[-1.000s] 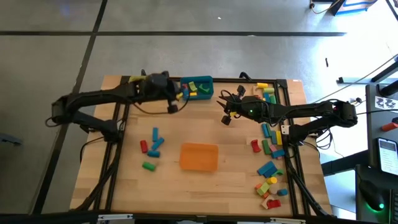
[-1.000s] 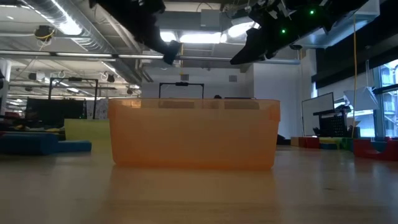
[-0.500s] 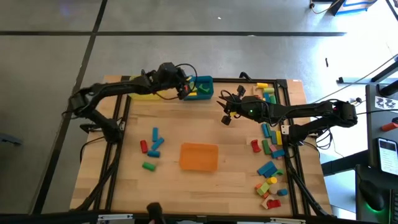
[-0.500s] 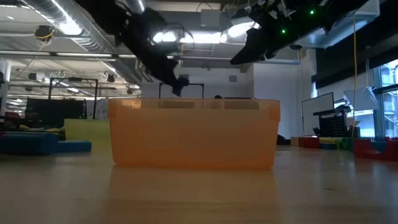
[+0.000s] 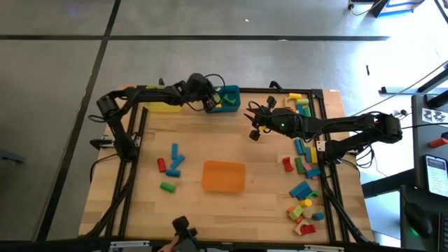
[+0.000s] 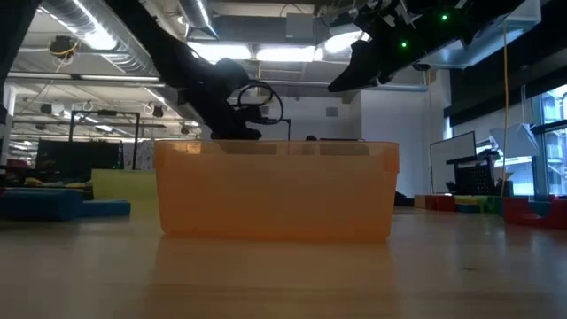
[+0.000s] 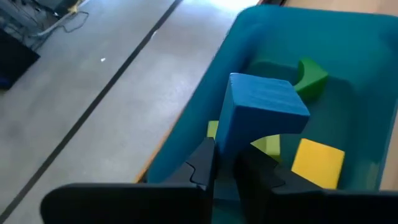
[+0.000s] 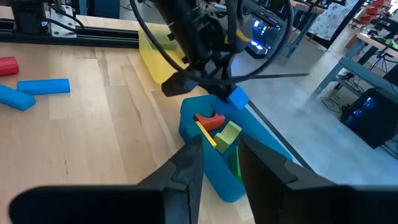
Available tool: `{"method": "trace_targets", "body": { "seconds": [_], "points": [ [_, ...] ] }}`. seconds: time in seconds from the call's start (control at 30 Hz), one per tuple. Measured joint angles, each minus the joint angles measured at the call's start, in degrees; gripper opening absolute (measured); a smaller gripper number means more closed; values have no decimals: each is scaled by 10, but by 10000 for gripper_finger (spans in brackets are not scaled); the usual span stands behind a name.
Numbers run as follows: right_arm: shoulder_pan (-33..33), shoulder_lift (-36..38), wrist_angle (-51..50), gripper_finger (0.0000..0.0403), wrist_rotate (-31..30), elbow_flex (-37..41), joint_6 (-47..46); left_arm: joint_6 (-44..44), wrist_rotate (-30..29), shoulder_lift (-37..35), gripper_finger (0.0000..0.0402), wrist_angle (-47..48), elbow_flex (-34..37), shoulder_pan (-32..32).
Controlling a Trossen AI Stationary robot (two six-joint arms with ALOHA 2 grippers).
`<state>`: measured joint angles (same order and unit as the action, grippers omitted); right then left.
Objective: Sort blocks by size
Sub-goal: Put the blue arch block into the blue bin, then put the red arch block into the blue bin
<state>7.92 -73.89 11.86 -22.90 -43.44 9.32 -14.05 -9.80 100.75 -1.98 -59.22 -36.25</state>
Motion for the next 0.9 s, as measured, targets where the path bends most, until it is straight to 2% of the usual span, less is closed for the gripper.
{"method": "trace_targets", "body": {
  "seconds": [0.17, 0.43, 0.67, 0.9],
  "points": [
    [0, 0, 0, 99, 0, 0, 0, 32, 0, 0, 43, 0, 0, 2],
    [0, 0, 0, 99, 0, 0, 0, 53, 1, 0, 87, 38, 0, 2],
    [0, 0, 0, 99, 0, 0, 0, 52, 1, 0, 121, 35, 0, 2],
    [0, 0, -1, 99, 0, 0, 0, 50, 1, -44, 127, 61, 0, 15]
  ]
}}
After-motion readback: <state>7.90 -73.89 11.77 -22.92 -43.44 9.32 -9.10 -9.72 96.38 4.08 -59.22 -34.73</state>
